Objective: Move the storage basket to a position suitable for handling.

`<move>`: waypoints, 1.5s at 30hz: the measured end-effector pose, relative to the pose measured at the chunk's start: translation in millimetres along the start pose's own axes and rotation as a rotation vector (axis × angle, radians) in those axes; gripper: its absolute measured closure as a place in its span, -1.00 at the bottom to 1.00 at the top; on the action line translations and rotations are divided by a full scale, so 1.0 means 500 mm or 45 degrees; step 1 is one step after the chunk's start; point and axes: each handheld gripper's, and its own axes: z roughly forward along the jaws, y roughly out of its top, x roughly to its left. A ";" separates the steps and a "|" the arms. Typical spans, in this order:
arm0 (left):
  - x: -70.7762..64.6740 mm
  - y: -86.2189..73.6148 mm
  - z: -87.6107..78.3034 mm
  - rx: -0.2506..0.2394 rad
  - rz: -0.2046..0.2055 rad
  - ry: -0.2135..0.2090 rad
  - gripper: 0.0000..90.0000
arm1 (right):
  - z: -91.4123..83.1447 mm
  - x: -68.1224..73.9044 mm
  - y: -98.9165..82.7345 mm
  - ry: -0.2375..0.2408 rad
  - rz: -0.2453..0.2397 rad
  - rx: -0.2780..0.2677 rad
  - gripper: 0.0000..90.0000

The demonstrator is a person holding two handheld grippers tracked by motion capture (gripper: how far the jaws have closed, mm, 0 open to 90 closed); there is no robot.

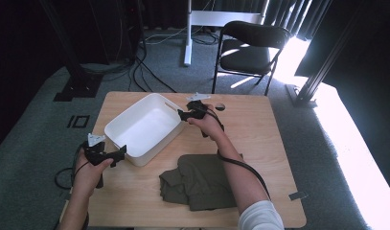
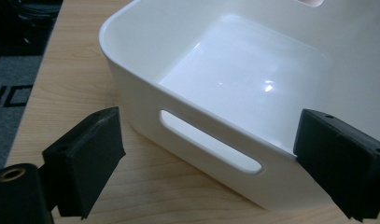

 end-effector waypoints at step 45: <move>-0.078 0.050 0.088 -0.039 -0.035 0.006 0.48 | -0.111 -0.032 -0.064 -0.150 0.036 0.079 0.86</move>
